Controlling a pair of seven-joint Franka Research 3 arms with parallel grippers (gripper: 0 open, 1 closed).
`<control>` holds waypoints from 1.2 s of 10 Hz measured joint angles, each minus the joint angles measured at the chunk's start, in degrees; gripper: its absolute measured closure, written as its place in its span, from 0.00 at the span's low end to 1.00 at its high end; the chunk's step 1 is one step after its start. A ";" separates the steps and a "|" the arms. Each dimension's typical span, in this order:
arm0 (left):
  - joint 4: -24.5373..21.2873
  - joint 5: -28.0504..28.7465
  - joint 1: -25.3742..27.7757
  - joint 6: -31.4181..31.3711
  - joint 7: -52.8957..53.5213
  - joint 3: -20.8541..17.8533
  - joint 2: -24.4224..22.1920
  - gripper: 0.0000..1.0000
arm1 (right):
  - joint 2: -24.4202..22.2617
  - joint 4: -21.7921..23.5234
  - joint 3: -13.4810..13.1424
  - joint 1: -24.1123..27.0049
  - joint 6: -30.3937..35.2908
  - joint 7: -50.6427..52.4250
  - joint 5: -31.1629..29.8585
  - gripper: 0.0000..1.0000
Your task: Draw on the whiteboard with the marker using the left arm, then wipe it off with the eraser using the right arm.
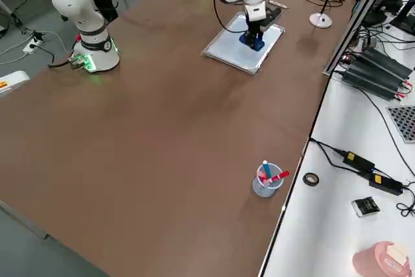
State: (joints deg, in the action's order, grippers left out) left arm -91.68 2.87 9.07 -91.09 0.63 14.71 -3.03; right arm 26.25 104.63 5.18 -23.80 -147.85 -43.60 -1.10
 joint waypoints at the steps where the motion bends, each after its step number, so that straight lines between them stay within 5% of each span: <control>1: -2.22 -0.05 -1.86 0.00 0.00 -1.80 -1.68 0.00 | 0.18 0.01 -0.05 -1.68 -1.60 -1.54 -0.02 0.43; 5: -8.31 -0.19 -8.23 0.11 -0.01 -7.58 -6.85 0.00 | 3.76 0.12 -0.38 -6.46 -6.94 -4.38 -0.07 0.43; 12: -8.22 -1.27 -8.74 0.59 -0.10 -7.96 -6.37 0.00 | 6.93 0.09 -1.80 -10.07 -7.26 -4.46 -4.56 0.43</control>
State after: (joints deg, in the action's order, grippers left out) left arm -99.90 1.60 0.32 -90.50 0.53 6.75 -9.40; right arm 33.18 104.72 3.38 -33.87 -155.11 -48.06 -5.65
